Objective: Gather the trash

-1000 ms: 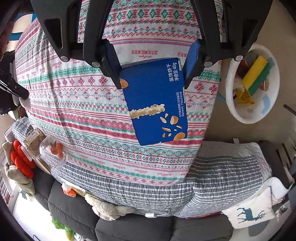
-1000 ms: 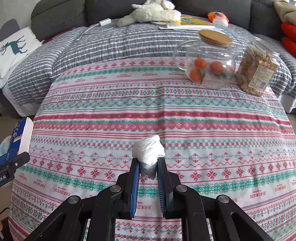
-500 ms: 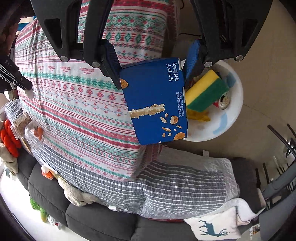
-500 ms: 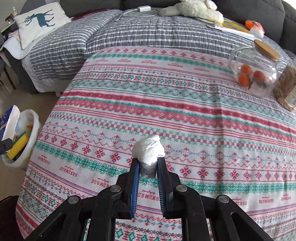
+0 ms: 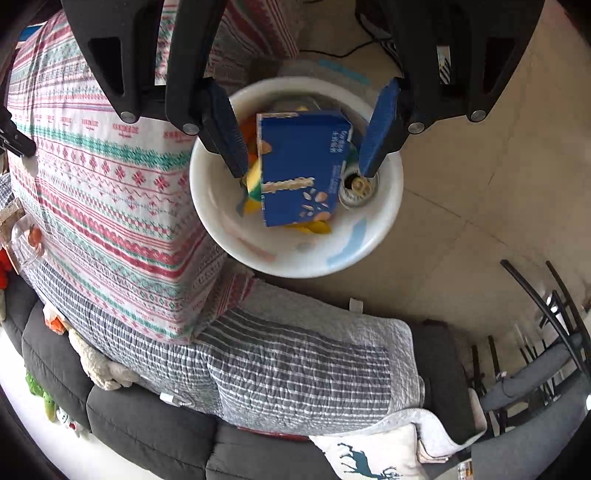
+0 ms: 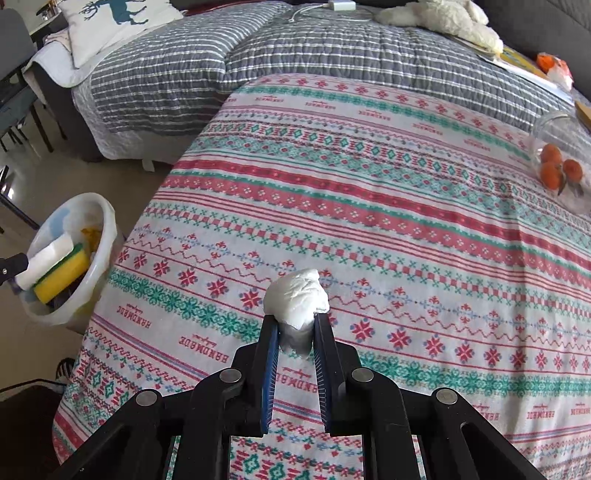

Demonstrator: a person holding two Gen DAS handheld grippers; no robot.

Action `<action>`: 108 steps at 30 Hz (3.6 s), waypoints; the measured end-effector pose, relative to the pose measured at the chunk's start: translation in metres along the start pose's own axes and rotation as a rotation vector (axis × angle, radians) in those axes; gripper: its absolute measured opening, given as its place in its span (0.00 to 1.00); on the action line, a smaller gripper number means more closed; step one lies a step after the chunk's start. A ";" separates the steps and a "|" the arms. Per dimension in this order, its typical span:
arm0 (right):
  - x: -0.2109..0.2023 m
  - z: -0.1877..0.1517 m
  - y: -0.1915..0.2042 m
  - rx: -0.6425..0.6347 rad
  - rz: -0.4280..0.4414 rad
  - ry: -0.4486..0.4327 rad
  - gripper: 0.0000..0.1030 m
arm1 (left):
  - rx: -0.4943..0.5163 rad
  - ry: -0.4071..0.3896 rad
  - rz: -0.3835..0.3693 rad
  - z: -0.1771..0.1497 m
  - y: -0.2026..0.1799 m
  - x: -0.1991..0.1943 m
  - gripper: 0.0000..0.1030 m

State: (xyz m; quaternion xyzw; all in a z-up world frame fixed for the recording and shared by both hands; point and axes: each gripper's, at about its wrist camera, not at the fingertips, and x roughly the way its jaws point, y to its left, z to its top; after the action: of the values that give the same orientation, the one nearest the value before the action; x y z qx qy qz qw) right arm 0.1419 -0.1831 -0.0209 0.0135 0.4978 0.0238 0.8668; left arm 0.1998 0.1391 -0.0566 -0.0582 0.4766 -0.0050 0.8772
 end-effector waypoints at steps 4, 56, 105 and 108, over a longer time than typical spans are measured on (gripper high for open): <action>0.006 0.003 0.014 0.005 0.047 0.009 0.16 | -0.025 0.040 -0.013 0.003 0.012 0.012 0.67; -0.043 -0.039 0.047 -0.016 -0.001 -0.078 0.94 | 0.145 -0.043 0.107 -0.094 -0.039 -0.101 0.99; -0.086 -0.115 -0.005 0.063 -0.149 -0.226 0.99 | 0.139 -0.147 0.065 -0.139 -0.080 -0.132 0.99; -0.086 -0.115 -0.005 0.064 -0.150 -0.226 0.99 | 0.140 -0.146 0.065 -0.139 -0.081 -0.131 0.99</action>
State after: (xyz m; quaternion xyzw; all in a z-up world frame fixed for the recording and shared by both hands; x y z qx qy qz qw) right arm -0.0003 -0.1926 -0.0050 0.0064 0.3973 -0.0585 0.9158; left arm 0.0153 0.0538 -0.0131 0.0184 0.4114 -0.0056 0.9112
